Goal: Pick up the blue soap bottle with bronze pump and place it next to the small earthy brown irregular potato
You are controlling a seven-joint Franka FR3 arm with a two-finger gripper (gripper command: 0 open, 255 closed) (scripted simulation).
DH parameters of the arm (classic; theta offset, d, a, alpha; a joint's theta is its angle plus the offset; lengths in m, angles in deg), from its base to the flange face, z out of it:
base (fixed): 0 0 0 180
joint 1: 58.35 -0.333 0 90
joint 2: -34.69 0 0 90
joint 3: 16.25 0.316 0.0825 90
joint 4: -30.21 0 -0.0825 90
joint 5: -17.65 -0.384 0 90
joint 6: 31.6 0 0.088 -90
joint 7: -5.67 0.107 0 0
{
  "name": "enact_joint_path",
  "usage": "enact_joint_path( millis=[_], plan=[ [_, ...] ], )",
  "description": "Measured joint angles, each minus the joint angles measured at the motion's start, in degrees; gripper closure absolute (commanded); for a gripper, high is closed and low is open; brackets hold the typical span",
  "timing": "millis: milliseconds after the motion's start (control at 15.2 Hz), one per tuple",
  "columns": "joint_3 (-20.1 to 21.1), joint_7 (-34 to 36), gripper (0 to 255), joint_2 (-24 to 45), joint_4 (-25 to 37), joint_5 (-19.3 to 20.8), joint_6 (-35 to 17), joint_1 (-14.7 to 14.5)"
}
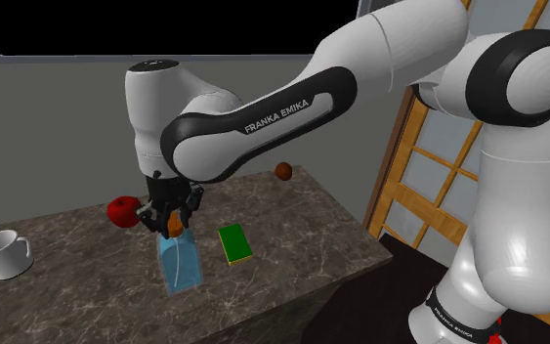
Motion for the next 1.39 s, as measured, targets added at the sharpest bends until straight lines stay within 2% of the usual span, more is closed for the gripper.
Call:
enact_joint_path(
  millis=[1386],
  plan=[
    [0.95,-1.98,255,-2.2,13.26,-2.04,15.03,-0.44]
  ],
)
